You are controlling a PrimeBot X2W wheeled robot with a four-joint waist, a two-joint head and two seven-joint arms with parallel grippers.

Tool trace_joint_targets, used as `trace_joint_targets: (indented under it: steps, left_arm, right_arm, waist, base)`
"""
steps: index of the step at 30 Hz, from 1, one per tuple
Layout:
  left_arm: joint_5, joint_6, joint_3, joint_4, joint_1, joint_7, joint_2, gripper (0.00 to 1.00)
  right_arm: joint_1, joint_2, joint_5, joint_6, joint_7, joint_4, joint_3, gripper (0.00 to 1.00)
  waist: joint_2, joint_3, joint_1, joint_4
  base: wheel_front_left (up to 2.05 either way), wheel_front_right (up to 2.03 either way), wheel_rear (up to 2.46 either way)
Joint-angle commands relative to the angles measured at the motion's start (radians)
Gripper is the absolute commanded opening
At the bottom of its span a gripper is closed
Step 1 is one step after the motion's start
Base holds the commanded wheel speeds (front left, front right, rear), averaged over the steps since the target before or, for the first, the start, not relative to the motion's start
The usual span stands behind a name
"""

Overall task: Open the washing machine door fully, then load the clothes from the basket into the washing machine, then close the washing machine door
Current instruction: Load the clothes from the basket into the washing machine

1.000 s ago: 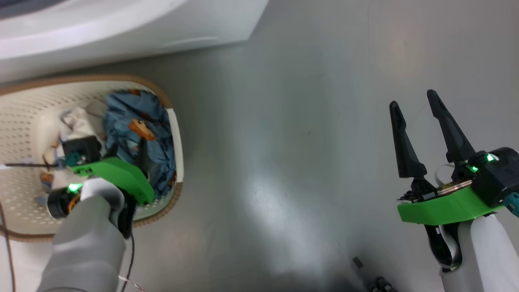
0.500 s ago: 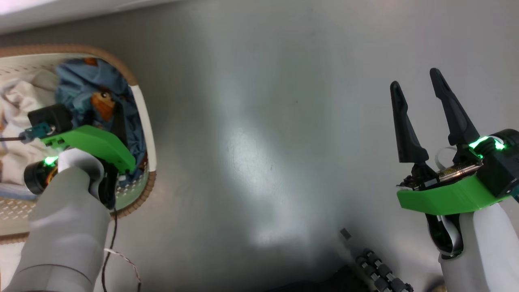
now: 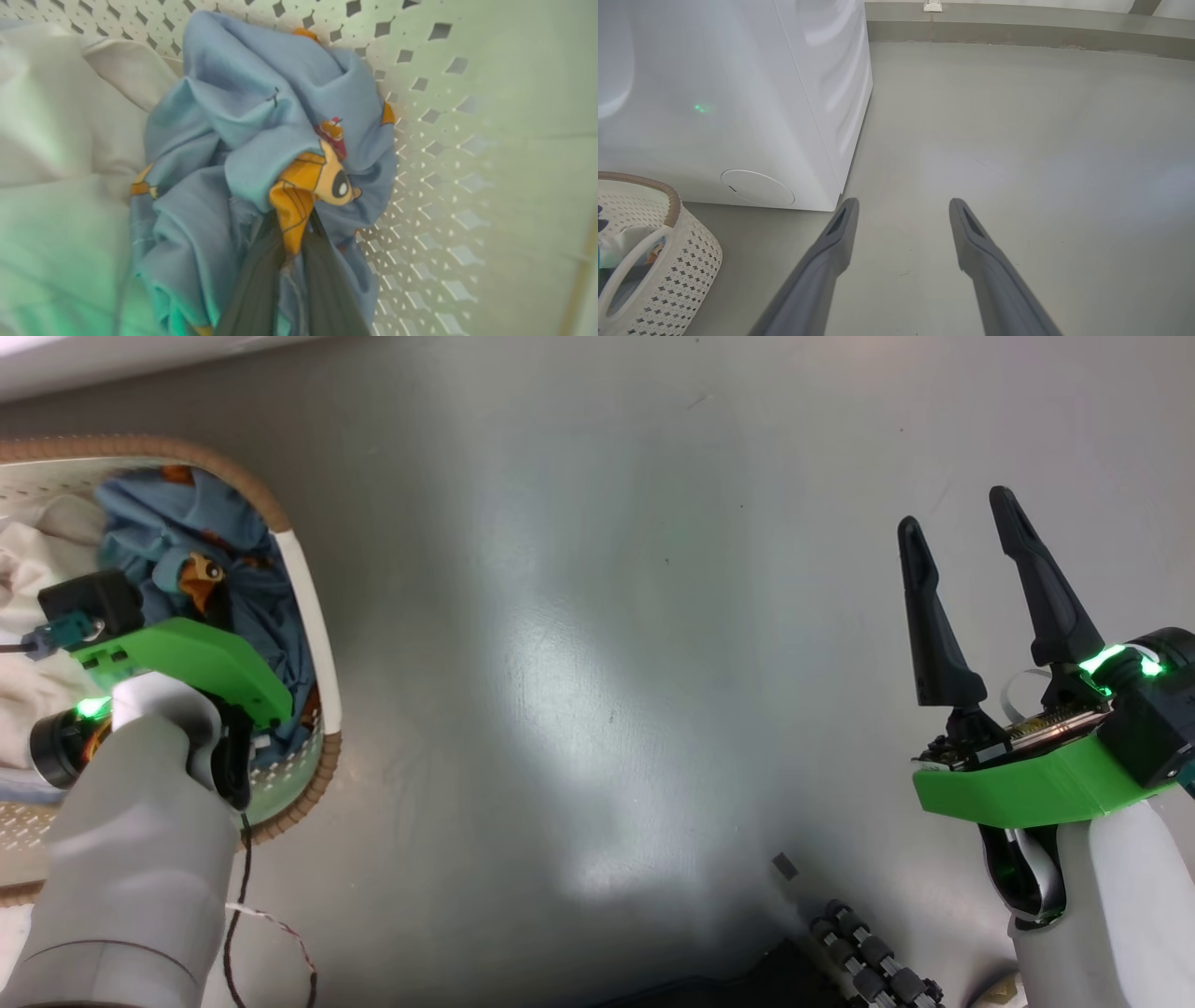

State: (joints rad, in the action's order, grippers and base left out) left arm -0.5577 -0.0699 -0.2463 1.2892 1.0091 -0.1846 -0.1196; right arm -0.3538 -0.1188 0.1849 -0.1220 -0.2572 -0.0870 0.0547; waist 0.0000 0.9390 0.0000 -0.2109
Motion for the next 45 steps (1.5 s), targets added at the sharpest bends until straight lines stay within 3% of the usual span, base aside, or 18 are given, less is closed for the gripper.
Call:
trace_joint_targets:
  steps: [1, 15, 23, 45]
  left_arm:
    - [-0.004, 0.013, 0.009, 0.0, -0.041, -0.006, -0.026, 0.0]
    - [0.034, 0.034, -0.023, -0.028, -0.117, -0.075, -0.021, 0.0]
    - [0.089, 0.069, 0.026, -0.259, -0.251, -0.077, -0.024, 0.0]
    - [0.295, 0.078, 0.176, -0.773, -0.596, -0.077, 0.006, 0.0]
  right_arm:
    - [0.024, 0.002, 0.004, -0.009, -0.005, -0.018, 0.016, 1.0]
    - [0.051, -0.013, -0.013, -0.009, -0.005, -0.01, -0.012, 1.0]
    - [0.086, -0.03, -0.021, -0.009, -0.005, 0.004, -0.036, 1.0]
    - [0.193, -0.027, -0.028, -0.009, -0.005, 0.09, -0.054, 1.0]
  waist:
    - [0.0, -0.008, 0.0, 0.007]
    - [0.0, -0.115, 0.0, 0.07]
    - [0.0, -0.212, 0.0, 0.123]
    - [0.0, -0.509, 0.0, 0.196]
  base:
    - [0.0, 0.0, 0.0]
    - [0.0, 0.0, 0.0]
    - [0.0, 0.0, 0.0]
    - [0.0, 0.0, 0.0]
